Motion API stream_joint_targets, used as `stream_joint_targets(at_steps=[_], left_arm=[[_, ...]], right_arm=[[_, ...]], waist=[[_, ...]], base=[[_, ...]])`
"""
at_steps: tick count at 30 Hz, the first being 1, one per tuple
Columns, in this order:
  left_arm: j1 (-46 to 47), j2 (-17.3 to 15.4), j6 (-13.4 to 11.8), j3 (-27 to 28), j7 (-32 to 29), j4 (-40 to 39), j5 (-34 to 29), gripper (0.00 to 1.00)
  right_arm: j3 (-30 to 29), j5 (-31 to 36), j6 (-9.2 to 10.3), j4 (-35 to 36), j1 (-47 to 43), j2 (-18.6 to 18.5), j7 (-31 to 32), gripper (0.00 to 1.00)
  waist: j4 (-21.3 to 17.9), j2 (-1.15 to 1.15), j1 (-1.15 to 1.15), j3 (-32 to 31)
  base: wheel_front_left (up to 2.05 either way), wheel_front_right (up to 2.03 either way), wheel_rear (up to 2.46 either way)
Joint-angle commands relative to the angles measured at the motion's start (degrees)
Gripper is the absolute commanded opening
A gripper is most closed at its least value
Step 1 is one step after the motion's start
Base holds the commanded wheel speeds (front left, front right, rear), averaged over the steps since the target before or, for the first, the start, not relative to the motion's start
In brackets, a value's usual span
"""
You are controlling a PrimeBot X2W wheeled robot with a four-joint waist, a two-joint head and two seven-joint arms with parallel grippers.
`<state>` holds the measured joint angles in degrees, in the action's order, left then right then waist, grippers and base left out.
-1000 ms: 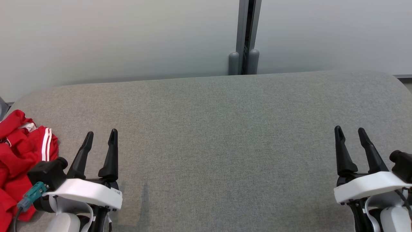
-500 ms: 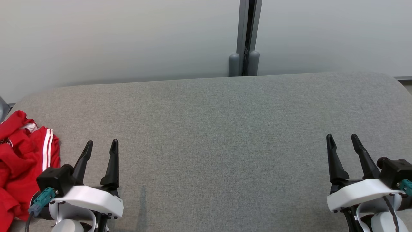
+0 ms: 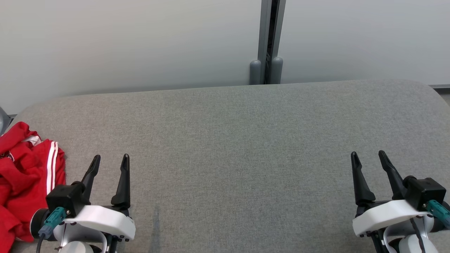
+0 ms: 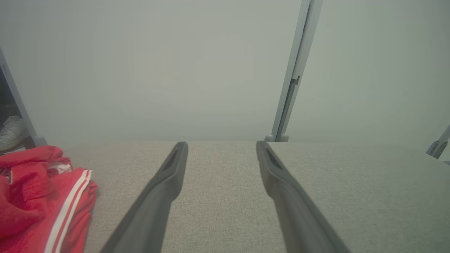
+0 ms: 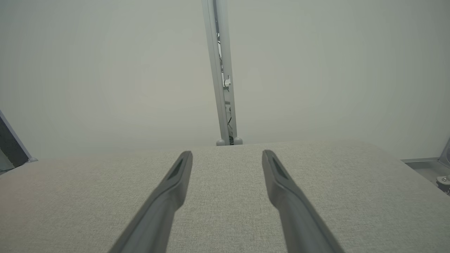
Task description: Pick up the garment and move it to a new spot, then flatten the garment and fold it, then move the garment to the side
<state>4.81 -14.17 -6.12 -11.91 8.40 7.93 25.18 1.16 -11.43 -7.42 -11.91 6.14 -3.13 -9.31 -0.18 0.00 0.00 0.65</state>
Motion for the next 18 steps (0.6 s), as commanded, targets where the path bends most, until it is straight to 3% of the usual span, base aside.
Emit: stream_joint_targets(at_steps=[1,18], left_arm=[[-0.3,-0.7,-0.5,0.0,0.4,-0.3,-0.9,1.0],[-0.9,-1.2,-1.2,-0.6,-1.1,-0.4,-3.6,1.0]], right_arm=[[0.2,0.6,-0.11,0.1,-0.4,-0.1,-0.6,1.0],[0.1,2.5,-0.11,-0.7,-0.5,0.0,-2.6,1.0]], waist=[[0.0,0.0,0.0,0.0],[0.2,0.0,0.0,-0.2]], base=[[0.0,0.0,0.0],[0.0,0.0,0.0]])
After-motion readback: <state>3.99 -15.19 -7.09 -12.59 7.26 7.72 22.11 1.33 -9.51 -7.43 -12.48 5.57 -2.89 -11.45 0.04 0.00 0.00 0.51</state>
